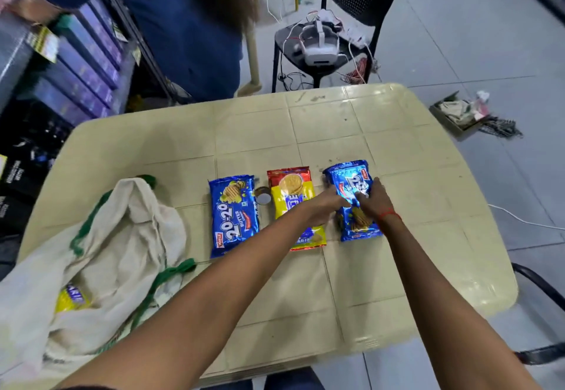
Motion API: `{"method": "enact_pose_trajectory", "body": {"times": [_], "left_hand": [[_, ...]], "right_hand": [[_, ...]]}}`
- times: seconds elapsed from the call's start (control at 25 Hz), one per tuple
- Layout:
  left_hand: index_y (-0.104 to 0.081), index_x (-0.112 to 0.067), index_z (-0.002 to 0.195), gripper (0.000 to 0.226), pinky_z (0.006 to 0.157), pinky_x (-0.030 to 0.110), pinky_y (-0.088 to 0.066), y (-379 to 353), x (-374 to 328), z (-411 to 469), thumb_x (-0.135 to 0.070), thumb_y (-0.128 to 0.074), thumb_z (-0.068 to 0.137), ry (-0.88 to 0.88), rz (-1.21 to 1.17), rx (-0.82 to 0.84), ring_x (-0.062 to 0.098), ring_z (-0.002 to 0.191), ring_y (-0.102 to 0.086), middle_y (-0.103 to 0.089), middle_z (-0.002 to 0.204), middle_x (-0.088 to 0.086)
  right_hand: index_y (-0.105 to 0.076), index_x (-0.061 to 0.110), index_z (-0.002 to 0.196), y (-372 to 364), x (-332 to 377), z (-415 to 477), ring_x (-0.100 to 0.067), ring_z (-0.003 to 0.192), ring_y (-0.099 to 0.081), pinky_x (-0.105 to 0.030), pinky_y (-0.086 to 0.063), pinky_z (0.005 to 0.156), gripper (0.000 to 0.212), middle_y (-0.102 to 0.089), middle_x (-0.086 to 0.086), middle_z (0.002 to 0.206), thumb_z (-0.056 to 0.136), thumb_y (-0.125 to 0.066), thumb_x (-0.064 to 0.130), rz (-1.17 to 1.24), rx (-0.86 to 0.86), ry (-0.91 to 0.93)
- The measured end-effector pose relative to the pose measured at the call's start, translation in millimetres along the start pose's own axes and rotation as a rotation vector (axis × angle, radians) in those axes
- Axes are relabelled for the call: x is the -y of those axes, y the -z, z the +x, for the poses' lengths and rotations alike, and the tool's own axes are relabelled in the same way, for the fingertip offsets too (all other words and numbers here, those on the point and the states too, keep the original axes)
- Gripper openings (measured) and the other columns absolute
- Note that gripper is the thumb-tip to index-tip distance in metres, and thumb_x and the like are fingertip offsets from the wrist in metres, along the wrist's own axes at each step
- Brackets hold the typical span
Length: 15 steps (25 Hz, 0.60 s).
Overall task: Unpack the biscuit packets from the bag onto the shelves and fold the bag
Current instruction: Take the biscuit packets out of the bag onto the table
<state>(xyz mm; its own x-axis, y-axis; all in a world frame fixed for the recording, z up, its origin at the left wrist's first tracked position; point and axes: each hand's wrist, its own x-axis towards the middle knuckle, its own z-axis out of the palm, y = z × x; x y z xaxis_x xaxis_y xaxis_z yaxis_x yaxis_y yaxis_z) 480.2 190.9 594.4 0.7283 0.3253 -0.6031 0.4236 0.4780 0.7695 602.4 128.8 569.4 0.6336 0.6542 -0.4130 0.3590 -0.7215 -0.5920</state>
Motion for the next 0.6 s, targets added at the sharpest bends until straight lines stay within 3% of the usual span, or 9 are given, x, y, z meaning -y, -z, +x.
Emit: {"method": "enact_pose_trajectory", "body": {"times": [0.12, 0.24, 0.32, 0.44, 0.6], "left_hand": [[-0.048, -0.007, 0.133, 0.046, 0.085, 0.023, -0.042, 21.9, 0.7, -28.6, 0.002, -0.047, 0.087, -0.066, 0.180, -0.285, 0.023, 0.116, -0.054, -0.052, 0.139, 0.015], [-0.066, -0.006, 0.114, 0.031, 0.078, 0.032, -0.050, 69.3, 20.5, -78.9, -0.005, -0.046, 0.090, -0.079, 0.330, -0.627, 0.034, 0.096, -0.065, -0.068, 0.114, 0.020], [-0.068, -0.008, 0.105, 0.025, 0.074, 0.033, -0.052, 107.8, 40.0, -120.6, -0.011, -0.049, 0.089, -0.030, 0.338, -0.773, 0.033, 0.080, -0.068, -0.072, 0.097, 0.017], [-0.068, -0.011, 0.103, 0.022, 0.084, 0.035, -0.052, 166.2, 78.7, -189.9, -0.012, -0.052, 0.089, 0.075, 0.386, -0.975, 0.033, 0.101, -0.066, -0.071, 0.110, 0.014], [-0.058, -0.010, 0.125, 0.038, 0.098, 0.035, -0.046, 226.7, 131.8, -275.5, -0.006, -0.042, 0.090, 0.184, 0.395, -1.195, 0.030, 0.121, -0.054, -0.061, 0.131, 0.012]], "right_hand": [[-0.032, -0.004, 0.140, -25.6, 37.2, -26.0, -0.034, 0.137, -0.036, -0.040, -0.032, 0.112, 0.055, -0.038, -0.024, 0.147, 0.093, -0.050, 0.019, -0.105, -0.071, 0.032], [-0.060, 0.001, 0.114, -65.3, 89.5, -64.1, -0.039, 0.114, -0.056, -0.038, -0.046, 0.090, 0.034, -0.062, -0.026, 0.122, 0.093, -0.049, 0.025, -0.215, 0.001, 0.185], [-0.067, 0.000, 0.097, -95.9, 126.4, -89.2, -0.040, 0.105, -0.061, -0.037, -0.048, 0.082, 0.030, -0.068, -0.026, 0.108, 0.091, -0.052, 0.025, -0.227, 0.069, 0.283], [-0.069, -0.007, 0.088, -159.1, 177.5, -124.8, -0.041, 0.098, -0.064, -0.038, -0.049, 0.081, 0.030, -0.069, -0.031, 0.098, 0.090, -0.053, 0.018, -0.172, 0.303, 0.389], [-0.070, -0.006, 0.091, -249.5, 231.4, -177.8, -0.038, 0.092, -0.068, -0.048, -0.052, 0.086, 0.023, -0.072, -0.031, 0.096, 0.090, -0.052, 0.009, 0.019, 0.625, 0.458]]}}
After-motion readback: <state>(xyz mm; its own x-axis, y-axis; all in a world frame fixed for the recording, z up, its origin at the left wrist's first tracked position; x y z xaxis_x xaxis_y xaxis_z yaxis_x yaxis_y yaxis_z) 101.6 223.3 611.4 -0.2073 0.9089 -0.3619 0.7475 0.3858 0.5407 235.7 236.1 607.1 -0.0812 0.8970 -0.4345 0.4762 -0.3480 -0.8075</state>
